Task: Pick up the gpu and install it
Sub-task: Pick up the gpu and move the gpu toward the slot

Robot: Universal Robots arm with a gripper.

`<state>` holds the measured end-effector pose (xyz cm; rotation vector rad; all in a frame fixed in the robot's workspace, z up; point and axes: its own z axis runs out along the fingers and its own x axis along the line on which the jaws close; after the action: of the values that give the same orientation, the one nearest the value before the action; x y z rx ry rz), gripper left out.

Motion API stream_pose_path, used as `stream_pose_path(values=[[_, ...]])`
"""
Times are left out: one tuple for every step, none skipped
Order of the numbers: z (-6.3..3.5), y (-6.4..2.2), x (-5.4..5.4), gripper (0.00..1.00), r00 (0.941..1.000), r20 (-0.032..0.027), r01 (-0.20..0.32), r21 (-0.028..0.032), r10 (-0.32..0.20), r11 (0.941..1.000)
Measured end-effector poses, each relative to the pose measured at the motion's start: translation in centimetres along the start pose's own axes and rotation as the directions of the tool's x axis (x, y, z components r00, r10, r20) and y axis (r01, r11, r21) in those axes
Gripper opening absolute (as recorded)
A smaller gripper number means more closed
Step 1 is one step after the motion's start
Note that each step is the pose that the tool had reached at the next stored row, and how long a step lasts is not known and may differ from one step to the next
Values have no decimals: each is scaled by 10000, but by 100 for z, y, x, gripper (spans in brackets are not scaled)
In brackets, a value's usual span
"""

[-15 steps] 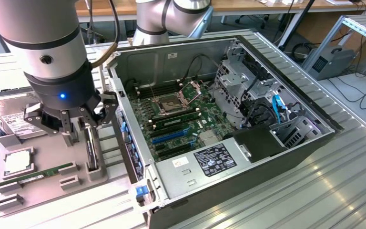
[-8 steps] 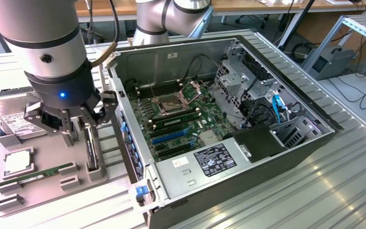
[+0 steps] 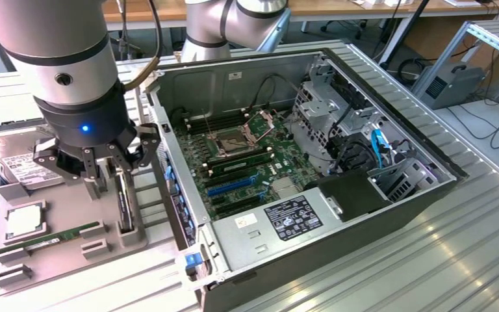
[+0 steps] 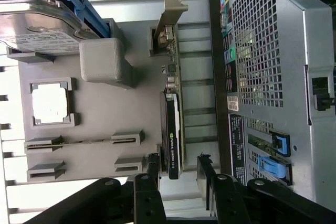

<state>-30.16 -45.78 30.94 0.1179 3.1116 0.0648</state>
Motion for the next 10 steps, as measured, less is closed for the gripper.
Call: stream_pose_path(values=[[1,2,0,42,10000,-1,0,0,0,10000],[2,5,1,42,10000,-1,-1,1,1,10000],[6,12,1,42,10000,0,0,0,0,10000],[10,18,2,42,10000,0,0,1,0,10000],[11,21,2,42,10000,-1,0,0,0,10000],[13,23,2,42,10000,0,0,0,0,10000],[15,26,2,42,10000,0,0,-1,0,10000],[16,27,2,42,10000,1,0,-1,0,10000],[17,29,3,42,10000,0,0,-1,0,10000],[19,30,3,42,10000,0,0,0,0,10000]])
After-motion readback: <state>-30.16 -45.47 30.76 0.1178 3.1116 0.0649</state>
